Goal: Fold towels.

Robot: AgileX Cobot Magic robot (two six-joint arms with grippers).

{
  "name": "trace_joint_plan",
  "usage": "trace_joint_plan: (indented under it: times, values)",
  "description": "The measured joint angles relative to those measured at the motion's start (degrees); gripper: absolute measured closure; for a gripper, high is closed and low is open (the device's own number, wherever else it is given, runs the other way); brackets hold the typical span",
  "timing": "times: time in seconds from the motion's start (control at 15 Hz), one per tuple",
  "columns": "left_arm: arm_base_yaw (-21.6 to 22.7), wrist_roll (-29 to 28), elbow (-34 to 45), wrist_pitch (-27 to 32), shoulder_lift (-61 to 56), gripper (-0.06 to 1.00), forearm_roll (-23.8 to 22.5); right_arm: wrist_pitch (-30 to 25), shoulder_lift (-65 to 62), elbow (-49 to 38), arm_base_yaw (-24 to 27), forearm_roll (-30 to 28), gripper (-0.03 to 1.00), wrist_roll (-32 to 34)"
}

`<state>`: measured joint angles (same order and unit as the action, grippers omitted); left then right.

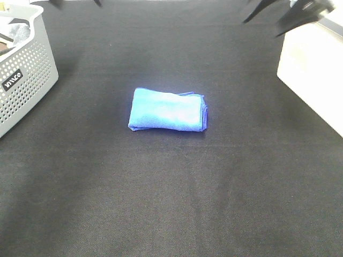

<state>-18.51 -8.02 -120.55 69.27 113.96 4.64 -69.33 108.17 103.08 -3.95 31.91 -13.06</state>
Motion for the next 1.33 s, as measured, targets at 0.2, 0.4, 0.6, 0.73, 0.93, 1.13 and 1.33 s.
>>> trace_joint_plan:
  times: [0.2,0.4,0.6,0.73,0.93,1.13,1.33]
  values:
    - [-2.18,0.0,7.85,0.06,-9.22,0.21,-1.72,-0.34,-9.91,-7.79,0.0,-5.04,0.21,2.69]
    - [-2.75,0.0,24.52,0.11,-24.92,0.21,-2.12,-0.34,-24.29,-20.0,0.0,-9.22,0.21,3.09]
    - [-2.75,0.0,42.8,0.29,-42.28,0.21,-2.12,-0.46,-38.39,-31.17,0.0,-11.86,0.21,3.09]
    - [-2.75,0.0,55.69,0.34,-54.66,0.21,-2.12,-0.46,-46.7,-38.33,0.0,-14.5,0.21,3.09]
    - [-2.75,0.0,70.59,0.4,-73.74,0.21,-2.06,0.0,-60.33,-49.5,0.0,-16.84,0.21,3.15]
    - [-2.75,0.29,80.84,0.52,-93.22,0.21,-1.95,2.35,-72.02,-59.59,0.0,-17.07,0.21,3.32]
    - [-2.75,5.84,86.12,0.63,-107.31,0.21,-0.46,3.09,-83.08,-67.72,0.0,-20.68,0.21,3.32]
